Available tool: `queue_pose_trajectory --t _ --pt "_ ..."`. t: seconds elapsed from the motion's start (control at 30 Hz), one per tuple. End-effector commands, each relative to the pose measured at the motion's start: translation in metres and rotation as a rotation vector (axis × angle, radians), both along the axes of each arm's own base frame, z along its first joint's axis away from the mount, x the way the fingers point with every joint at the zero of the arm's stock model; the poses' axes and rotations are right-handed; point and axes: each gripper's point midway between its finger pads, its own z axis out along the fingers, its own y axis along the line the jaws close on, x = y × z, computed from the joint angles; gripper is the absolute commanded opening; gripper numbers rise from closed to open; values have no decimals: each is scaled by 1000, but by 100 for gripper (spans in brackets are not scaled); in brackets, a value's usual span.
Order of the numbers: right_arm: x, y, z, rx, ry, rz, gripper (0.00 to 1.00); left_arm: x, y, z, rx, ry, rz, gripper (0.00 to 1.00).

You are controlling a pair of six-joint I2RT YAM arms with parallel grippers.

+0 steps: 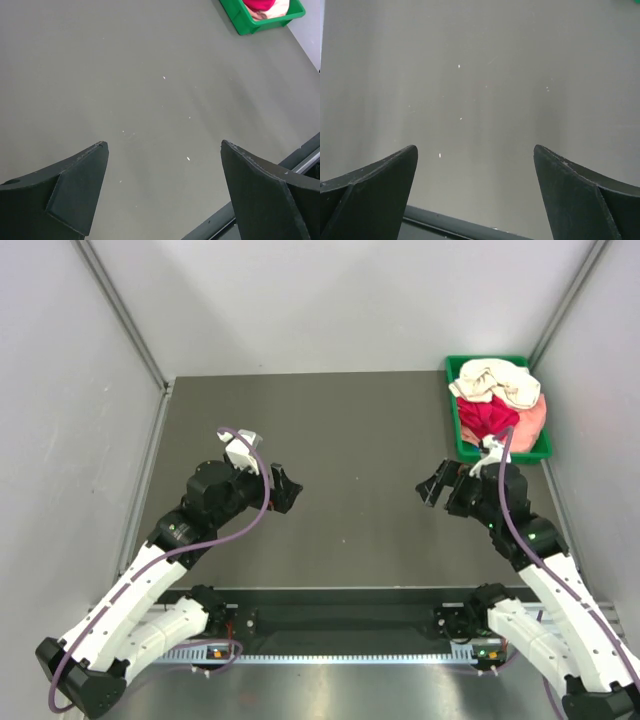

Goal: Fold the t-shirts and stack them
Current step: Grab the tshirt from the pile

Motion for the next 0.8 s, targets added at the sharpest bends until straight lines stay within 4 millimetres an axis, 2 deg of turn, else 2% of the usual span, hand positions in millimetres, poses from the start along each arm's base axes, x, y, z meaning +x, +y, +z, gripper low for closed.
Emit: queue_pose_trajectory --t 0.0,0.03,0.13,0.17,0.2,0.23,0.27,0.3,0.33,0.37,0.47,0.5,0.53,0.57,0.6,0.63,0.67,0.77 --pt "17 -6 25 20 -84 -72 100 0 0 9 -15 -44 -6 98" --pt "22 -7 31 23 -104 -85 100 1 0 9 -13 -43 -4 98" --pt "56 -27 59 -27 -219 -225 100 1 0 8 -7 -38 -5 98" --pt "66 -56 66 -82 -250 -393 100 1 1 8 -7 -38 -5 98" --pt "73 -71 74 -95 -275 -482 100 0 1 8 -8 -37 -3 98" --pt "87 -92 91 -150 -332 -585 100 0 0 7 -7 -34 -8 98" --pt "95 -95 99 -147 -356 -620 100 -1 1 8 -8 -35 -8 98" --pt "102 -110 105 -185 -372 -670 100 -1 2 7 -7 -34 -3 98" --pt "119 -116 116 -186 -397 -699 100 -1 2 6 -6 -33 -2 98" --pt "130 -131 117 -216 -392 -721 100 -1 3 6 -6 -29 4 98" --pt "168 -154 112 -271 -323 -763 100 -4 2 2 -5 -15 -7 98" --pt "176 -174 109 -298 -295 -804 100 -4 2 1 -5 -14 -10 98" --pt "195 -181 100 -330 -246 -808 100 -5 1 1 -5 -11 -14 97" --pt "204 -185 96 -340 -223 -802 100 -5 0 2 -12 -10 -19 97" --pt "209 -206 90 -356 -193 -834 100 -6 -1 3 -17 -13 -23 97" --pt "225 -213 78 -366 -155 -830 100 -8 -3 3 -22 -9 -38 97" --pt "234 -215 72 -359 -140 -810 100 -8 -4 4 -27 -9 -42 97" --pt "258 -240 48 -351 -86 -813 99 -10 -6 2 -29 -3 -56 96"
